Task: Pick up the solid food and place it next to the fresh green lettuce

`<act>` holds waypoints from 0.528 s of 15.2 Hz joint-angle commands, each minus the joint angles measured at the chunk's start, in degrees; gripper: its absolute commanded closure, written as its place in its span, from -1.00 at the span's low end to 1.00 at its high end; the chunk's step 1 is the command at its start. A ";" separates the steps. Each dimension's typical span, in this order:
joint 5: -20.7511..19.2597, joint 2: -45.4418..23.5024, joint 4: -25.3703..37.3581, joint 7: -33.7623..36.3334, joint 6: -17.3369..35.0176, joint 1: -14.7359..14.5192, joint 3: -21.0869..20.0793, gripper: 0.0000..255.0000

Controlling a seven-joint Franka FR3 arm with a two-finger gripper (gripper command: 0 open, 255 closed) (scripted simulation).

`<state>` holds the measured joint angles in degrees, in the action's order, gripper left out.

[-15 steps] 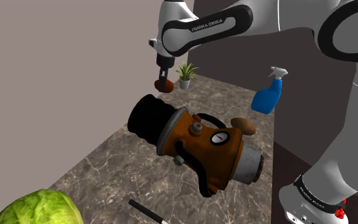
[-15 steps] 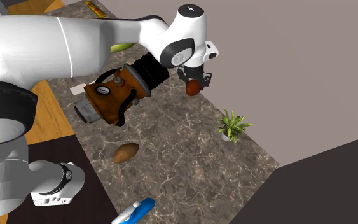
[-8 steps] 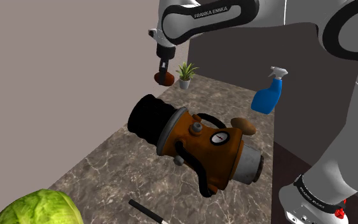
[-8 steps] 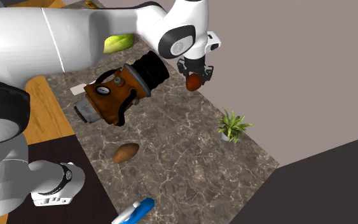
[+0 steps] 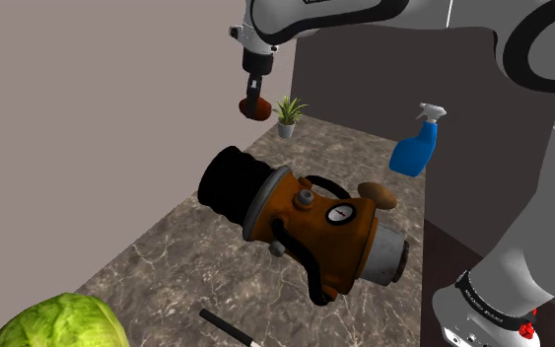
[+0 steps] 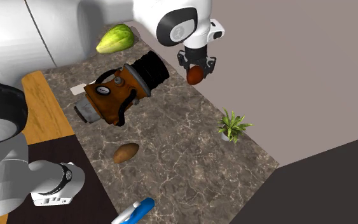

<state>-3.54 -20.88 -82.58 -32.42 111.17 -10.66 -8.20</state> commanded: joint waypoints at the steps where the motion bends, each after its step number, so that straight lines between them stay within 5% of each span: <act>1: 0.02 0.07 1.56 -0.02 -1.63 -0.05 -0.02 1.00; 8: 0.04 1.58 3.63 0.79 -5.23 -0.69 -0.36 1.00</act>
<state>-3.56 -20.60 -77.44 -32.06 105.75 -11.14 -8.39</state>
